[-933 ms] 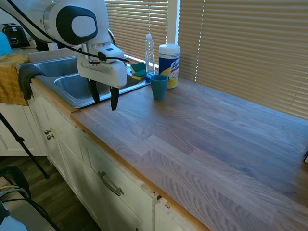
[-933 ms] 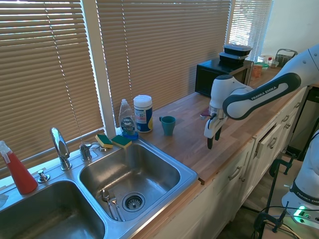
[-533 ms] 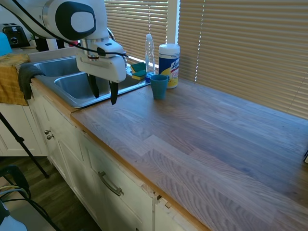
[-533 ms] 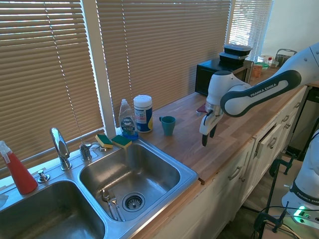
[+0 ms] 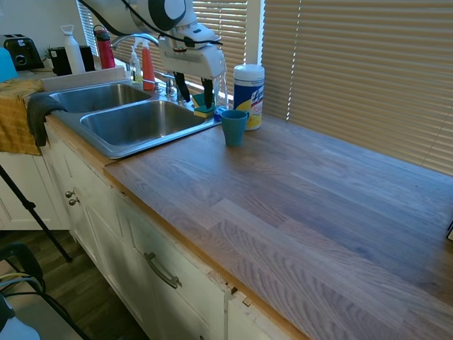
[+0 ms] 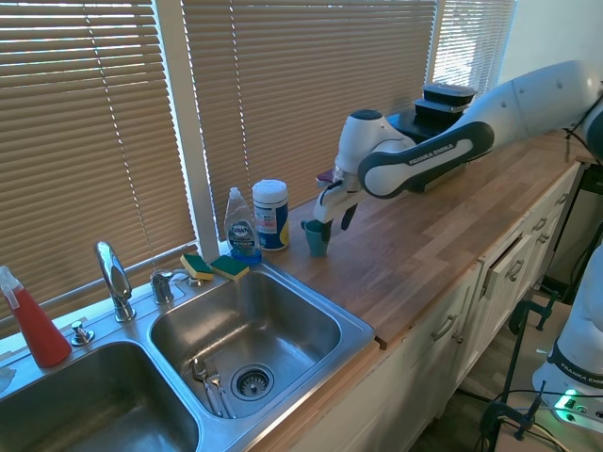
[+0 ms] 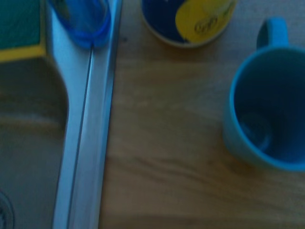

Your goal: Put the mug in the sink

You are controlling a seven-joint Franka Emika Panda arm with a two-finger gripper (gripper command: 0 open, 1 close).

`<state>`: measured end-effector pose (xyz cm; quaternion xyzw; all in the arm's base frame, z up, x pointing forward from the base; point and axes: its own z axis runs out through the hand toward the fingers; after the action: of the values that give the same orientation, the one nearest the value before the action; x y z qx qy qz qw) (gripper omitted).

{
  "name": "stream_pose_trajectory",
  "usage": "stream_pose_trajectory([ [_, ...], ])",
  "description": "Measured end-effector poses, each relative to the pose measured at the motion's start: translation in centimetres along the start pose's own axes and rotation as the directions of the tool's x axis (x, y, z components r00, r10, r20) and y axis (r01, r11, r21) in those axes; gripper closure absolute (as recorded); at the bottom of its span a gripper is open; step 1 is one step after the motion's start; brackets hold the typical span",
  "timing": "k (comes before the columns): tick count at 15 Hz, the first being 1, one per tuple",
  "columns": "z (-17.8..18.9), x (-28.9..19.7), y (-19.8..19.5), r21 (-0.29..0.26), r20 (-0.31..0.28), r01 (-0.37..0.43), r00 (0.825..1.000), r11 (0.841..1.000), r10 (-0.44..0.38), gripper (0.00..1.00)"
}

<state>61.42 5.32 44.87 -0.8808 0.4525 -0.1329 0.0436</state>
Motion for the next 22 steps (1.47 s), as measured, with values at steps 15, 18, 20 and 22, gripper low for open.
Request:
stream_pose_trajectory([
  [15,10.4,5.7,-4.2,-0.096,0.056,-0.107,0.992,0.99,0.112,1.0],
  [18,10.9,5.8,-4.0,-0.099,0.066,-0.108,0.991,0.989,0.115,1.0],
  [20,11.0,5.8,-4.0,-0.098,0.07,-0.108,0.991,0.989,0.115,1.0],
  [22,11.1,5.8,-4.0,-0.097,0.074,-0.111,0.99,0.989,0.118,1.0],
])
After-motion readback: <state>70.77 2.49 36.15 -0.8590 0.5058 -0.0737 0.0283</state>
